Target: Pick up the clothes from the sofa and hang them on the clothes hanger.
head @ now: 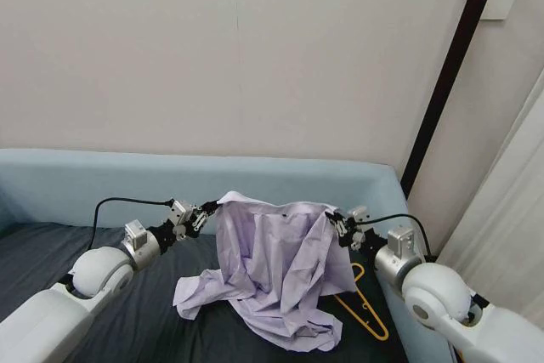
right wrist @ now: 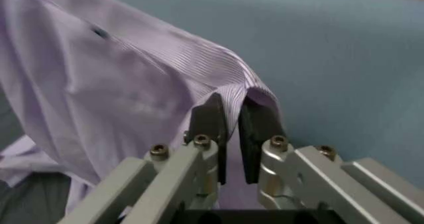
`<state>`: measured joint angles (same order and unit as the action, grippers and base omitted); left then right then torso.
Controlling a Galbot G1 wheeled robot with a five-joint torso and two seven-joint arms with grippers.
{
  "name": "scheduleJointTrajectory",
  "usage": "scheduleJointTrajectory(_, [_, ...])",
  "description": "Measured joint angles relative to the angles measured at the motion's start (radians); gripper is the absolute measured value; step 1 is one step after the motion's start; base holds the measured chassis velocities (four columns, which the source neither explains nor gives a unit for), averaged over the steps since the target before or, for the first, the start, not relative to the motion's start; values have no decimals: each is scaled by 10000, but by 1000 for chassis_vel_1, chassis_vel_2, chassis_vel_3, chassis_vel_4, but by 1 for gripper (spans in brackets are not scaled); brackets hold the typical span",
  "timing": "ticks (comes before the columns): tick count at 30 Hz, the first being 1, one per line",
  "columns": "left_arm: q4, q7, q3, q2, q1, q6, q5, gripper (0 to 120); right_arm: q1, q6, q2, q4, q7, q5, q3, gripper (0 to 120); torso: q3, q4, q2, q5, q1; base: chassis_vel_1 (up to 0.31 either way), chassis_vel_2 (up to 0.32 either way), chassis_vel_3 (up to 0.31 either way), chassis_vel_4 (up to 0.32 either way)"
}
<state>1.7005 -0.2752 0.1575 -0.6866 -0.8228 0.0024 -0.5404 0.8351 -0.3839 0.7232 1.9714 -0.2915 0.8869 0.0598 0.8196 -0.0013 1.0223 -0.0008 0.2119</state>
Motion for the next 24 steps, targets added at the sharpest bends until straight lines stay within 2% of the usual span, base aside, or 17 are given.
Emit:
scheduleJointTrajectory(1, [0, 0, 0, 0, 0, 0, 0, 0, 0, 0, 0, 0, 0, 0, 0, 12, 0, 0, 0, 0, 0, 0, 0, 0, 0])
scheduleJointTrajectory(4, [-114, 415, 45, 114, 142, 238, 325, 0, 569, -653, 126, -272, -859, 521, -283, 23, 0, 1, 0, 1, 0, 0, 0, 0, 0])
scheduleJointTrajectory(6, [-117, 569, 60, 173, 192, 275, 290, 0, 796, -920, 140, -566, -916, 570, -442, 34, 0, -4, 0, 0, 0, 0, 0, 0, 0])
scheduleJointTrajectory(7, [-117, 569, 60, 173, 192, 275, 290, 0, 796, -920, 140, -566, -916, 570, -442, 34, 0, -4, 0, 0, 0, 0, 0, 0, 0])
scheduleJointTrajectory(11, [7, 785, 81, 232, 222, 284, 151, 0, 818, -1315, 241, -1557, -152, -16, -510, 52, 0, 0, 0, -1, 0, 0, 0, 0, 0])
scheduleJointTrajectory(13, [44, 817, 81, 251, 227, 285, 113, 0, 768, -1332, 320, -1896, 124, -322, -507, 55, 0, 0, 0, -1, 0, 0, 0, 0, 0])
scheduleJointTrajectory(16, [184, 911, 44, 382, 237, 285, 13, 0, 509, -1412, 717, -2999, 1046, -1177, -462, 68, 0, -1, 0, 2, 0, 0, 0, 0, 0])
scheduleJointTrajectory(18, [288, 976, -7, 521, 258, 285, -32, 0, 209, -1375, 1049, -3982, 2129, -1914, -442, 77, 0, 1, 0, 2, 0, 0, 0, 0, 0])
scheduleJointTrajectory(19, [288, 976, -7, 521, 258, 285, -32, 0, 209, -1375, 1049, -3982, 2129, -1914, -442, 77, 0, 1, 0, 2, 0, 0, 0, 0, 0])
scheduleJointTrajectory(22, [397, 998, -46, 777, 280, 269, -87, 0, -458, -699, 1537, -5874, 4789, -3522, -506, 88, 1, 0, 0, 0, 1, 0, 0, 0, 0])
scheduleJointTrajectory(23, [411, 999, -65, 846, 282, 249, -107, 0, -659, -552, 1726, -6428, 5294, -3926, -542, 94, 1, 1, 0, 2, 1, 0, 0, 0, 0])
scheduleJointTrajectory(24, [411, 999, -65, 846, 282, 249, -107, 0, -659, -552, 1726, -6428, 5294, -3926, -542, 94, 1, 1, 0, 2, 1, 0, 0, 0, 0])
